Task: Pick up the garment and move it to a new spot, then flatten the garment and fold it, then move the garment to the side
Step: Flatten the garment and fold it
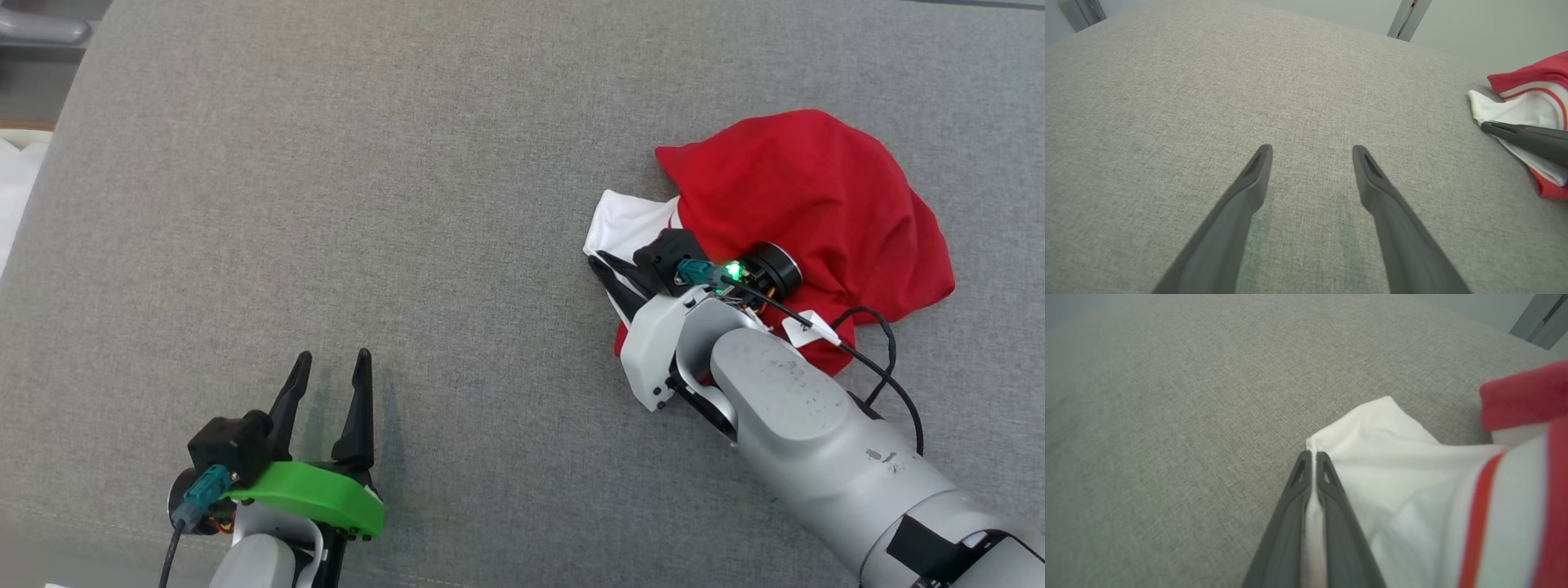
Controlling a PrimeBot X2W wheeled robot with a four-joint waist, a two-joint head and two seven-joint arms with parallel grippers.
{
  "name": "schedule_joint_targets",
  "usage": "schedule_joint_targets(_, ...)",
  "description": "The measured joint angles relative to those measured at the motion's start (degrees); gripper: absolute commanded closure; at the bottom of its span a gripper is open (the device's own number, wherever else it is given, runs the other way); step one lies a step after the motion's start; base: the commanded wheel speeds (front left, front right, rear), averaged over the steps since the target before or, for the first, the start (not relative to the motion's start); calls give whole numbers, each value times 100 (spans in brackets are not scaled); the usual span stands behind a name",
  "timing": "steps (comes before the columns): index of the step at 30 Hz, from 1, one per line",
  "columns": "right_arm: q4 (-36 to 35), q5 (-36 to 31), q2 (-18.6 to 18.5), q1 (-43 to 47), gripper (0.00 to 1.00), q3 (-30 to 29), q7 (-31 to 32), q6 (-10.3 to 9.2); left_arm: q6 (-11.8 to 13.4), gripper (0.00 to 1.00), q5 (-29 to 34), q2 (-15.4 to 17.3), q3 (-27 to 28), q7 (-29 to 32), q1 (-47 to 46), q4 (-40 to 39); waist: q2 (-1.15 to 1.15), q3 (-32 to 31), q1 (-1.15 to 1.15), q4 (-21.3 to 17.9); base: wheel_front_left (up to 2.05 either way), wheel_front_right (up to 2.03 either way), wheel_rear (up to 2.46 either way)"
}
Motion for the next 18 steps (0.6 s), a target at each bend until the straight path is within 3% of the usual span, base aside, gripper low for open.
schedule_joint_targets(5, -243, 264, -1, -74, 100, 22, -415, 2, 0, 0, 27, -5, -24, 0, 68, 44, 0, -157, 0, -13, 0, 0, 0)
schedule_joint_targets(11, -1399, 815, 0, -717, 100, 188, -662, 2, 0, 0, 88, -29, -47, 0, 222, 82, 0, -423, 0, -43, 0, 0, 0)
schedule_joint_targets(15, -2744, 984, 11, -1243, 100, -489, -678, 3, 0, 0, 137, -41, -24, 0, 319, 118, 0, -603, 0, -96, 0, 0, 0)
schedule_joint_targets(18, -3377, 988, 11, -1420, 100, -1140, -678, 3, 0, 0, 196, -43, 4, 0, 390, 156, 0, -738, 0, -147, 0, 0, 0)
